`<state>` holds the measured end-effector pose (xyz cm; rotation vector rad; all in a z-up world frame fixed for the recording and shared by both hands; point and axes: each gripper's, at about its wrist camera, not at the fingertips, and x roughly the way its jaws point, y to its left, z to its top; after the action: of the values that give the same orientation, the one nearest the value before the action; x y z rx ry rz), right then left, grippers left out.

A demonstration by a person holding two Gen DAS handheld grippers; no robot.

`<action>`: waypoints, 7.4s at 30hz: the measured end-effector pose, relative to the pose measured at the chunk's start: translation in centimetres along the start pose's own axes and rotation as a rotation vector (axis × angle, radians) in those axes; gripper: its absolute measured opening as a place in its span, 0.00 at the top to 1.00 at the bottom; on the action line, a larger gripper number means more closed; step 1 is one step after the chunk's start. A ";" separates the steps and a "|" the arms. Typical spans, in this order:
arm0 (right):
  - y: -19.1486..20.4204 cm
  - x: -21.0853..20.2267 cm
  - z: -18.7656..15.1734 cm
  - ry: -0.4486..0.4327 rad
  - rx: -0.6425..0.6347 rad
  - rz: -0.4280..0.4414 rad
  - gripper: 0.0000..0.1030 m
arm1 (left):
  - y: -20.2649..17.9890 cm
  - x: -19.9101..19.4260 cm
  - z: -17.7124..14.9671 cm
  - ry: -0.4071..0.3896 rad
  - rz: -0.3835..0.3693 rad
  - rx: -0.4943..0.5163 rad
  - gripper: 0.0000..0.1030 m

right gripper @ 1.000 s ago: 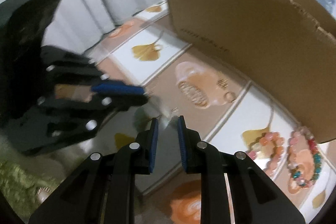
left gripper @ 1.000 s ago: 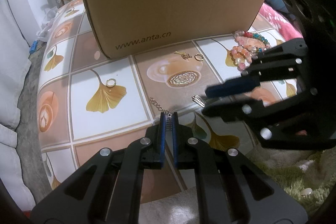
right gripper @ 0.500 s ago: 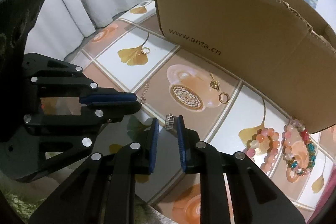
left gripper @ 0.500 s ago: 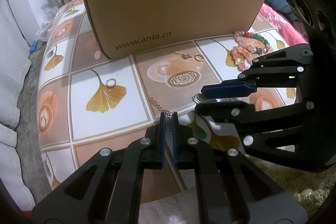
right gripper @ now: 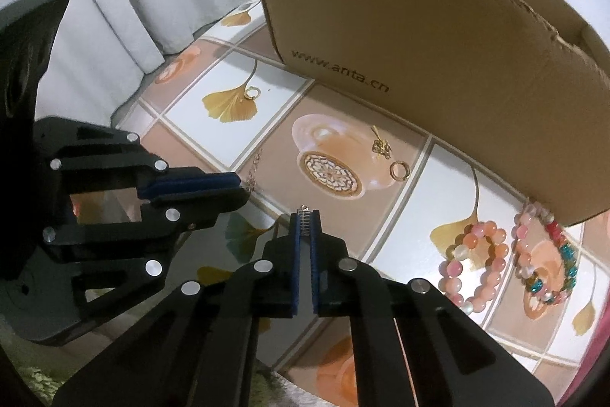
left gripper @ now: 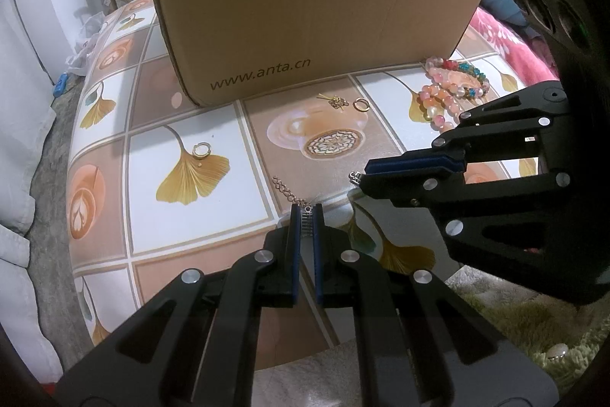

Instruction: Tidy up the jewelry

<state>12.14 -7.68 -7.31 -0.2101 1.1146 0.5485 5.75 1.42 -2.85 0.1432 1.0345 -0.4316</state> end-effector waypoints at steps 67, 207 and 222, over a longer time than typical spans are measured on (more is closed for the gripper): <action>-17.8 3.3 21.1 0.193 0.279 0.241 0.94 | 5.2 6.1 23.0 0.218 -0.185 -0.038 0.80; -5.8 -13.4 6.1 -0.369 0.070 0.159 0.90 | 3.9 -10.7 8.3 -0.391 0.102 -0.050 0.90; -18.0 -3.9 16.2 0.047 0.268 0.197 0.90 | 5.8 0.5 21.7 0.000 -0.141 0.059 0.90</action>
<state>32.98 -17.26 1.34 0.1212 1.2492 0.5641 25.70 -0.34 7.35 0.1233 1.0356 -0.5899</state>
